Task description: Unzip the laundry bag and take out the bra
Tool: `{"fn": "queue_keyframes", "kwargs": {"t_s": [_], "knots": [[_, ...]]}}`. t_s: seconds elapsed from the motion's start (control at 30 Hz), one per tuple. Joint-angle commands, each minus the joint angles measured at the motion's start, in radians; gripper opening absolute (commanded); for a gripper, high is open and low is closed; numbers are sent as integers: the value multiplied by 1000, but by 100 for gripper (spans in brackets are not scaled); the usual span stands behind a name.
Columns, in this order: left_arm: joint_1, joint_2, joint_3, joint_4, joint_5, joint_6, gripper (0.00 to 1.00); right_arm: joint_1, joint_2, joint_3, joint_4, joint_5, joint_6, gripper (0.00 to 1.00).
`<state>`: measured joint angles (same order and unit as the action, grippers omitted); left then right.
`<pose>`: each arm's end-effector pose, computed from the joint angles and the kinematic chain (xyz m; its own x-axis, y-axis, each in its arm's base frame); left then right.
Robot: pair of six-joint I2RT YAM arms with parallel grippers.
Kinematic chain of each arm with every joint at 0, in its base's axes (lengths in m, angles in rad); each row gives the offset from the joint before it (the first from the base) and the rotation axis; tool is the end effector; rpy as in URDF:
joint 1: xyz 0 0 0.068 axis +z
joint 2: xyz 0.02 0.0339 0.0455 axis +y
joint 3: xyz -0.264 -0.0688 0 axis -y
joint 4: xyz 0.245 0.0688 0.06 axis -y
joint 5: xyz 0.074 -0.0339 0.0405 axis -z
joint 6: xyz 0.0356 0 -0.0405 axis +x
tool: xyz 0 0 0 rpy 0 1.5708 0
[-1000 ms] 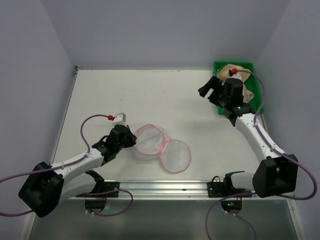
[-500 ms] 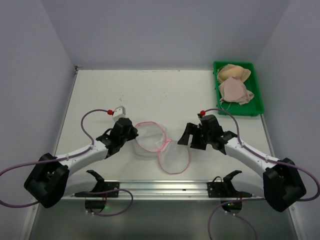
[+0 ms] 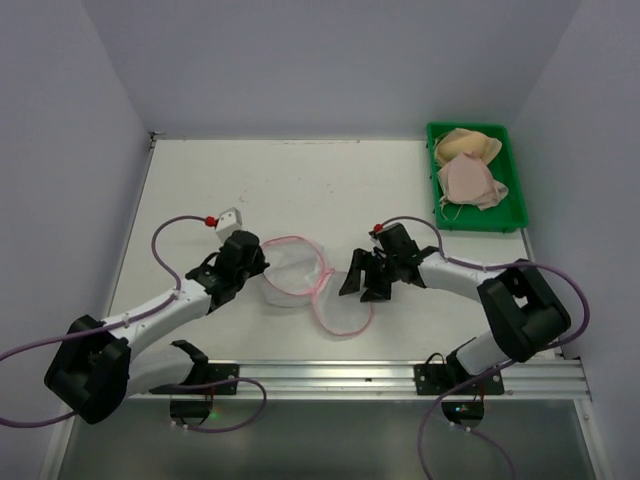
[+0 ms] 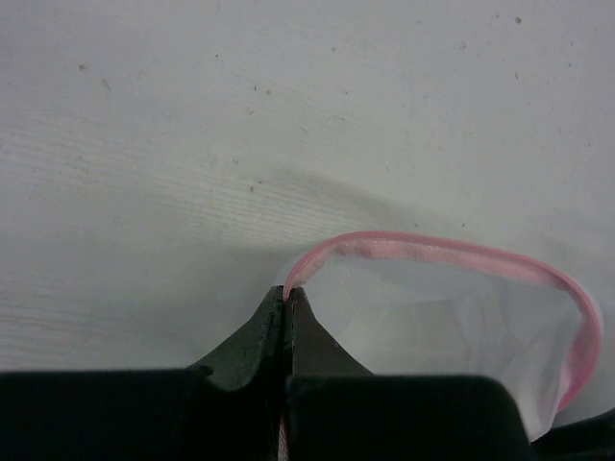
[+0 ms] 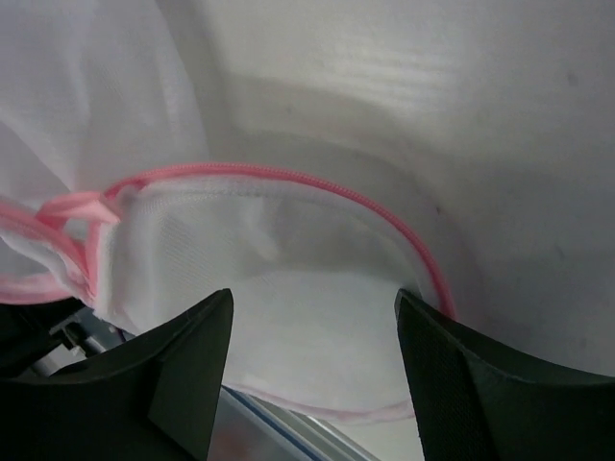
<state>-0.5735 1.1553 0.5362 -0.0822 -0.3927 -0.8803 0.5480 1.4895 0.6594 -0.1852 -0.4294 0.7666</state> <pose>0.2001 -0.1130 0.1928 -0.5423 -0.4976 -0.6770 -0.2550 0.8652 -0.4317 0.2178 0.1503 0.1459 -0.9810 0.1402 -0.1345 0.0269 0.7837 0.6206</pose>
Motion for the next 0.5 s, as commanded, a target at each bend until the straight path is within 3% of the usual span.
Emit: {"fn": "queue_keyframes", "kwargs": {"t_s": [0.0, 0.23, 0.47], "knots": [[11, -69, -11, -60, -41, -11, 0, -14, 83, 127, 18, 41, -56, 70], [9, -157, -44, -99, 86, 15, 1, -25, 163, 365, -54, 219, -174, 71], [9, -117, -5, -99, 140, 14, 6, -26, -29, 270, -118, 395, -171, 72]]}}
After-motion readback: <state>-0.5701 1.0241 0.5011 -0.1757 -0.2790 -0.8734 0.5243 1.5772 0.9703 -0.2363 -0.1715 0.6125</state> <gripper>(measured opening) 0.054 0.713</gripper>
